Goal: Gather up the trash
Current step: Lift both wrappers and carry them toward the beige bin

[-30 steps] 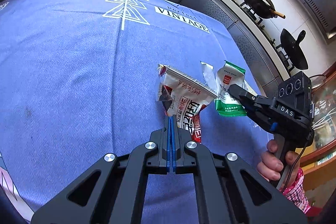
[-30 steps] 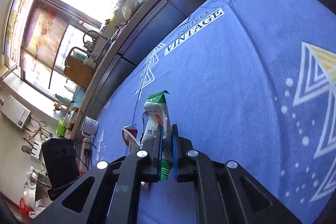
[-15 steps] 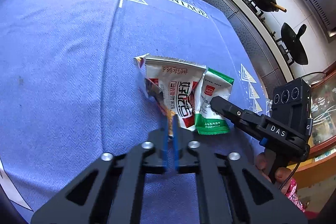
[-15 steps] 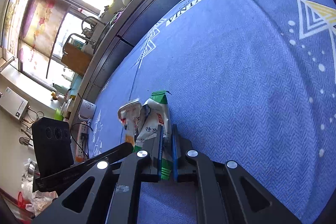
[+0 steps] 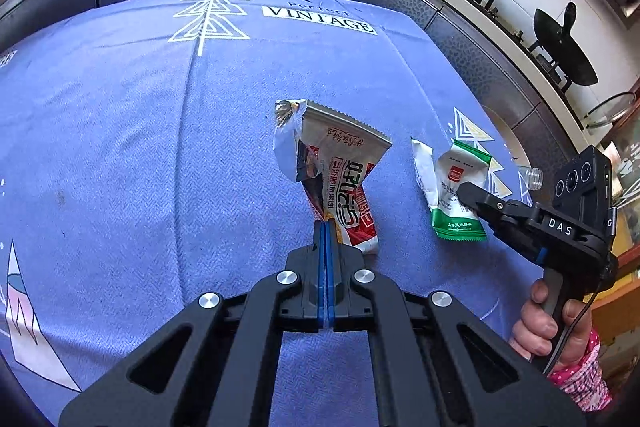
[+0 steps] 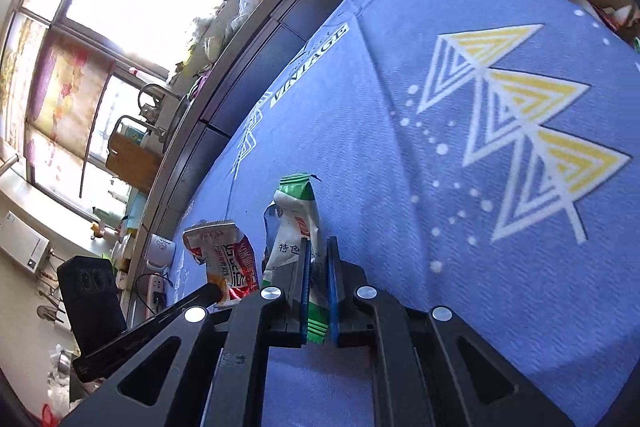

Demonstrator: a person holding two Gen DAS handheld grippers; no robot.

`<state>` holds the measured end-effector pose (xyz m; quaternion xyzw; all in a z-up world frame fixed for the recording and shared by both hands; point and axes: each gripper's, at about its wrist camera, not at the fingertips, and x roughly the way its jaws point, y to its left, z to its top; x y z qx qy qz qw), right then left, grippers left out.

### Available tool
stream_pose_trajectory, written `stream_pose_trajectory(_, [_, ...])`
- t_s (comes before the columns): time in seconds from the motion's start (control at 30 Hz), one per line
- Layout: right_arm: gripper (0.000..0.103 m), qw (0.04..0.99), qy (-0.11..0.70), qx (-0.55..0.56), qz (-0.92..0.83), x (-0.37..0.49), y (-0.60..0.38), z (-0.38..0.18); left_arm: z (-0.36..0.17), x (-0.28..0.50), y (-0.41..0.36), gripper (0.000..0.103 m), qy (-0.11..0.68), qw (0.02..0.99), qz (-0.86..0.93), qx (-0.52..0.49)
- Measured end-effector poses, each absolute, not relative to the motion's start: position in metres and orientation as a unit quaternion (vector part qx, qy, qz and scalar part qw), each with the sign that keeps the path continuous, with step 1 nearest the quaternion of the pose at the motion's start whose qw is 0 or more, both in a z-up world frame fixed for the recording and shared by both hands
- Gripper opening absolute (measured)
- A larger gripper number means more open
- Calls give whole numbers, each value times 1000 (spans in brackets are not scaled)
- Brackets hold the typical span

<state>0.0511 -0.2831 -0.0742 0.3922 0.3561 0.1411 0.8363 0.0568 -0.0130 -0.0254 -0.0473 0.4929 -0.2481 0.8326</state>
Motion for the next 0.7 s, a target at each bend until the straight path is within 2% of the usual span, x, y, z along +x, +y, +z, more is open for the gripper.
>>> stream_pose_trajectory(0.43, [8, 846, 318, 415, 109, 13, -321, -67, -7, 47, -44, 0, 474, 837, -273, -7])
stream_pose_trajectory(0.7, [8, 844, 297, 436, 93, 3, -355, -72, 5, 54, -92, 1, 466, 834, -294, 28])
